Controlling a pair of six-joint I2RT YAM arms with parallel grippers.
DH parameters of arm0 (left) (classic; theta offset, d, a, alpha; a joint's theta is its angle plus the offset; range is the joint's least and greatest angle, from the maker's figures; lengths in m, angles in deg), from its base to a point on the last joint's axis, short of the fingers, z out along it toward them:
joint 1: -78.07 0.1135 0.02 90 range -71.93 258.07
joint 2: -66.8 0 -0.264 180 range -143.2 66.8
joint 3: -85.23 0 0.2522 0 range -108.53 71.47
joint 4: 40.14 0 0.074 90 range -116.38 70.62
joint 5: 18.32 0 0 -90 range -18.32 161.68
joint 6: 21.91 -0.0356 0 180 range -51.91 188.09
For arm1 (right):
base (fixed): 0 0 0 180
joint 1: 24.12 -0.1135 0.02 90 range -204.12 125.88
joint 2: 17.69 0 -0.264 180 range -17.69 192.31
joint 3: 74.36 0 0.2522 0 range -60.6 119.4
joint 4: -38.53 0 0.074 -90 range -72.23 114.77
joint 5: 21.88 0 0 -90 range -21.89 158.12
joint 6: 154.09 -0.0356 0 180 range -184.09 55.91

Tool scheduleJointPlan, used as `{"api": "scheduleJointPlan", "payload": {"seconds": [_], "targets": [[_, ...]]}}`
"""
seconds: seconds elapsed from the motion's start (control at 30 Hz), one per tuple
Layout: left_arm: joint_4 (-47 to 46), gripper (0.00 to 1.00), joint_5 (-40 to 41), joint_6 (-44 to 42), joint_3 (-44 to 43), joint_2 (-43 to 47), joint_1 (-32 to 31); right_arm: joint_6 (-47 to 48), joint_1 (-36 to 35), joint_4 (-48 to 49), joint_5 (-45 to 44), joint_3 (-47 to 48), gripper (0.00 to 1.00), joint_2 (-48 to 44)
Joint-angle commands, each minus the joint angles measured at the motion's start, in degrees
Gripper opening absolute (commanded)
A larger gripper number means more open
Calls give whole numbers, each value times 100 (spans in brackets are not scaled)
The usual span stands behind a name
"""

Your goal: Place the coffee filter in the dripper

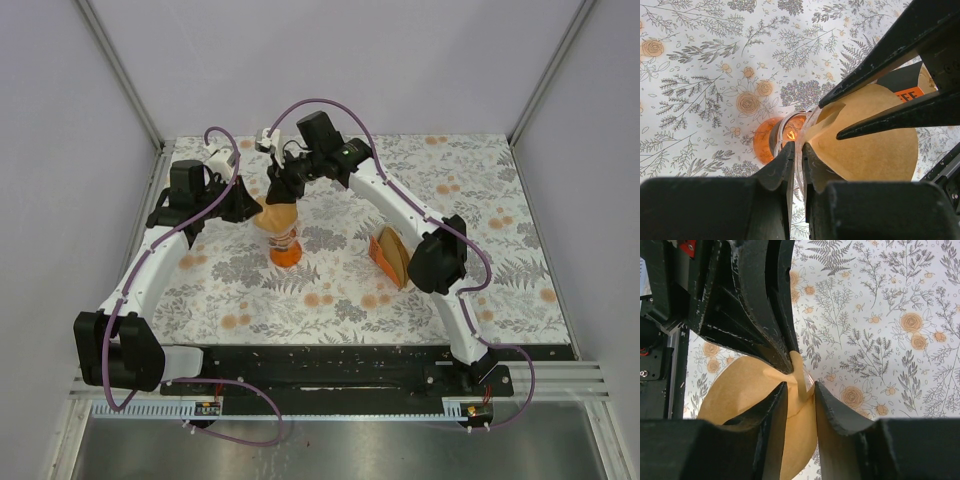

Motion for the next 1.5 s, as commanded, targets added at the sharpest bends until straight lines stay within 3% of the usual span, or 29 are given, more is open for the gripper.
{"api": "scheduleJointPlan", "payload": {"seconds": [0.0, 0.23, 0.33, 0.37, 0.4, 0.5, 0.73, 0.9, 0.97, 1.03, 1.47], "targets": [[-45, 12, 33, -57, -124, -42, 22, -45, 23, 25, 15, 13, 32, -67], [-36, 12, 24, -57, -132, -51, 31, -63, 15, 104, -11, -13, 0, -101], [-36, 13, 41, -57, -132, -34, 22, -80, 23, 236, -11, -127, 0, -181], [-36, 14, 33, -65, -132, -25, 22, -89, 23, 288, -29, -163, 5, -190], [-36, 16, 33, -65, -132, -25, 22, -106, 23, 306, -46, -198, 21, -216], [-19, 29, 41, -65, -176, -7, 31, -107, 32, 324, -134, -233, 40, -268], [34, 50, 24, -92, -316, 37, 31, -150, 32, 315, -494, -277, 57, -471], [175, 65, 50, -206, -484, 151, 22, -230, 24, 411, -600, -295, 63, -655], [210, 76, 59, -258, -528, 186, 31, -247, 24, 464, -635, -330, 67, -717], [219, 99, 68, -267, -537, 221, 31, -265, 32, 508, -662, -330, 71, -743], [465, 99, -29, -382, -739, 335, 110, -361, 24, 508, -890, -295, 71, -928]]}}
